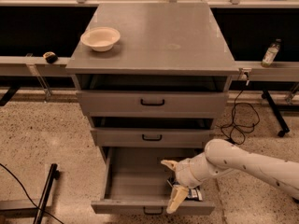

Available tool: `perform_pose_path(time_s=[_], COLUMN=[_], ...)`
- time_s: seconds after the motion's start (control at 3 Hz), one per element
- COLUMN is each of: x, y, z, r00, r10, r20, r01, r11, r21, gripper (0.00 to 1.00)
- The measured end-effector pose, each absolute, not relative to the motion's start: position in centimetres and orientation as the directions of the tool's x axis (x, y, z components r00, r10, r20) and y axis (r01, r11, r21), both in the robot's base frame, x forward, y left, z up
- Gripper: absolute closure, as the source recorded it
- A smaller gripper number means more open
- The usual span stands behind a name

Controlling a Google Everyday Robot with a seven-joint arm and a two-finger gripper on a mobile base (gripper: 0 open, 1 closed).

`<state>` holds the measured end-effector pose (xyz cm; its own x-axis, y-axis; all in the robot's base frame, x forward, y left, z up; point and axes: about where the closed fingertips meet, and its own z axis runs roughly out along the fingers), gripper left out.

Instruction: Pick blue chip bag from bottom drawer and place on counter

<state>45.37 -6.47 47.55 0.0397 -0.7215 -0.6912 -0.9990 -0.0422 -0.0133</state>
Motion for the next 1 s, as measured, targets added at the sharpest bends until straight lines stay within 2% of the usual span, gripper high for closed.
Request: perform_pose_path(time_s=[0.67,1.0], x=[46.5,48.8], y=[-7.4,-10.3], z=[46.4,40.5], r00=[0.038,0.027], r10=[-0.748,-0.779], r20=[-0.663,-0.627], r01=[-0.999,-1.0], r11=[-0.04,-0.029], r21=[-0.012,-0.008], gripper=[0.0,0.0])
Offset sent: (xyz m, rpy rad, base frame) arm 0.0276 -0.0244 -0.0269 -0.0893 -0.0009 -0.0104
